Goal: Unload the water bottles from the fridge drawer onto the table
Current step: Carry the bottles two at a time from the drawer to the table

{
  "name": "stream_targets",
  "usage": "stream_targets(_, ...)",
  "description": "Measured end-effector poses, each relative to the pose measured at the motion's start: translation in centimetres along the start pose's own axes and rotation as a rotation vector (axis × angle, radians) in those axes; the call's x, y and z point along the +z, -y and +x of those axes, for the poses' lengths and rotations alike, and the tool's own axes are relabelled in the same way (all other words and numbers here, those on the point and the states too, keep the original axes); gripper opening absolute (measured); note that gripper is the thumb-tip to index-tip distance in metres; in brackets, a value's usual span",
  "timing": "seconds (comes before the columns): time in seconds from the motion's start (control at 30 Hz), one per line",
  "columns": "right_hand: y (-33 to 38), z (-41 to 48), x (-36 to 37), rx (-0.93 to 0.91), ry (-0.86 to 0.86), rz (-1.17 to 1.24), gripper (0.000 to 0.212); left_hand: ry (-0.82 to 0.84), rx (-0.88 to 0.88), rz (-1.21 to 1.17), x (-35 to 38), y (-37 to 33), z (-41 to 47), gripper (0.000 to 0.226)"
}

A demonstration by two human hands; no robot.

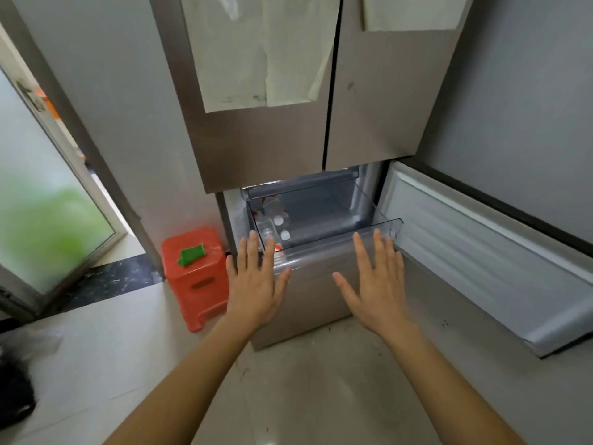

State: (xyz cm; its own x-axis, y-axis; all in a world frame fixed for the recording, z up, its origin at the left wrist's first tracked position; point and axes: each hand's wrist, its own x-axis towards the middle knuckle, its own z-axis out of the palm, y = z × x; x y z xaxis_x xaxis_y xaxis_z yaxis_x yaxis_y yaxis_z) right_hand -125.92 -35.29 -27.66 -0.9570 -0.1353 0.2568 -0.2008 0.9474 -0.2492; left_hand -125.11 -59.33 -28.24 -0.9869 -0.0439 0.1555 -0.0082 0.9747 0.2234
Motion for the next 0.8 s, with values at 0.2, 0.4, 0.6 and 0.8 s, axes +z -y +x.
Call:
stream_targets(0.2,-3.7,7.7,0.7,0.016,0.026,0.059,0.081,0.016,0.021,0.022,1.1,-1.4,8.7,0.073)
stream_targets(0.4,-6.0,16.5,5.5,-0.069,0.194,0.146,0.078,0.072,-0.174,0.034,5.3,-0.9,14.5,0.073)
stream_targets(0.6,-7.1,24.4,12.0,-0.224,0.651,0.247,0.076,0.249,-0.433,0.04,10.2,-0.9,17.5,0.078)
stream_targets(0.8,-4.7,29.0,16.3,-0.258,0.847,0.359,0.079,0.317,-0.545,0.025,12.4,-1.5,17.9,0.067)
